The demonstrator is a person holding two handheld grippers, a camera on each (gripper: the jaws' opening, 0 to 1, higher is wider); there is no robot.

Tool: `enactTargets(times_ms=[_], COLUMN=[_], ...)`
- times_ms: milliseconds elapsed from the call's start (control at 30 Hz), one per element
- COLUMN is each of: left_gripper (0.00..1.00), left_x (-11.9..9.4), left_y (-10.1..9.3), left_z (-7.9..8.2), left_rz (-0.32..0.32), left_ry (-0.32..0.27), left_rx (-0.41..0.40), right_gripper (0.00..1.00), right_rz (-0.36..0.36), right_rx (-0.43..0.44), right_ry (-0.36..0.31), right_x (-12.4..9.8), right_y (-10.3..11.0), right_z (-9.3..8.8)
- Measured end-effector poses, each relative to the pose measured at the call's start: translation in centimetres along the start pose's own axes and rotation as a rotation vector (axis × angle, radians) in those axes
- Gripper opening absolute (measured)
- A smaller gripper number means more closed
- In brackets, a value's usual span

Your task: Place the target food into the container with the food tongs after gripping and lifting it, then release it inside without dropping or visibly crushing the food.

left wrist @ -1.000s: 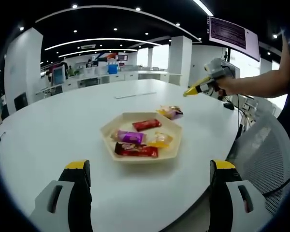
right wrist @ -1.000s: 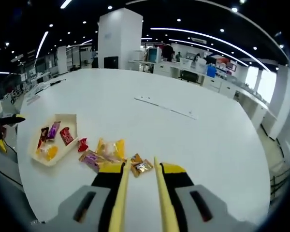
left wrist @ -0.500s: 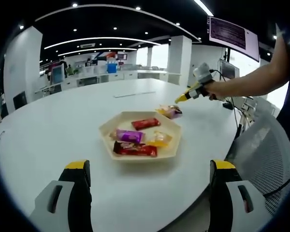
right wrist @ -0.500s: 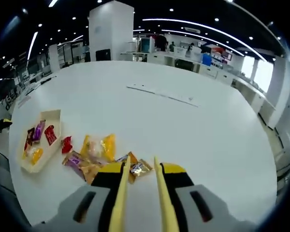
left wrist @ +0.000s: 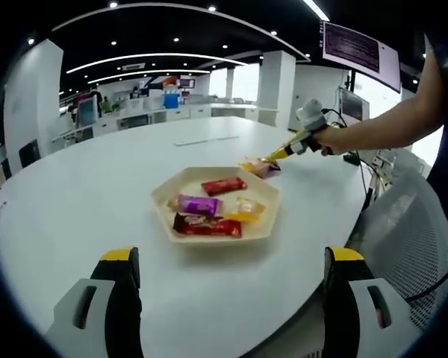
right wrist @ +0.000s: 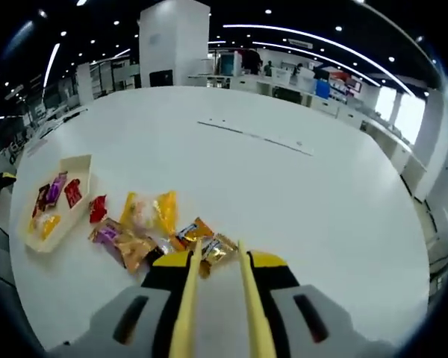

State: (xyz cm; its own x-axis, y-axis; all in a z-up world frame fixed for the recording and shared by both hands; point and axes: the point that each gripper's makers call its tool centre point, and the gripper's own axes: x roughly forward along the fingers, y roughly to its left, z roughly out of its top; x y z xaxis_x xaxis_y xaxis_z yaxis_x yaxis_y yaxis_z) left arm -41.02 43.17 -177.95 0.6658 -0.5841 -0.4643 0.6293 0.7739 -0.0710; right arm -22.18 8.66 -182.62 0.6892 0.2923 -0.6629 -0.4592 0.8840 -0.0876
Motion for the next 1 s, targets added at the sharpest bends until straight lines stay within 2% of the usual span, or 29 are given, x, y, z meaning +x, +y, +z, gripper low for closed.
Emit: enactTargets(times_ms=[167, 333, 533, 667, 1000], left_gripper=[1.0, 1.0, 1.0, 1.0, 1.0], left_x=[0.0, 0.0, 0.0, 0.0, 0.0], left_y=[-0.1, -0.1, 0.0, 0.0, -0.1], left_z=[0.0, 0.0, 0.1, 0.0, 0.1], left_rz=[-0.004, -0.004, 0.002, 0.0, -0.001], left_ry=[0.0, -0.001, -0.004, -0.004, -0.004], left_rx=[0.001, -0.001, -0.002, 0.001, -0.005], right_gripper=[0.26, 0.2, 0.18, 0.17, 0.17], right_rz=[0.044, 0.025, 0.019, 0.021, 0.014], right_rx=[0.023, -0.021, 0.016, 0.025, 0.042], right_ry=[0.036, 0.061, 0.07, 0.045, -0.036], right_x=[0.1, 0.1, 0.0, -0.9, -2.7], right_y=[0.9, 1.1, 1.1, 0.7, -0.4], right_z=[-0.7, -0.7, -0.6, 0.4, 4.1])
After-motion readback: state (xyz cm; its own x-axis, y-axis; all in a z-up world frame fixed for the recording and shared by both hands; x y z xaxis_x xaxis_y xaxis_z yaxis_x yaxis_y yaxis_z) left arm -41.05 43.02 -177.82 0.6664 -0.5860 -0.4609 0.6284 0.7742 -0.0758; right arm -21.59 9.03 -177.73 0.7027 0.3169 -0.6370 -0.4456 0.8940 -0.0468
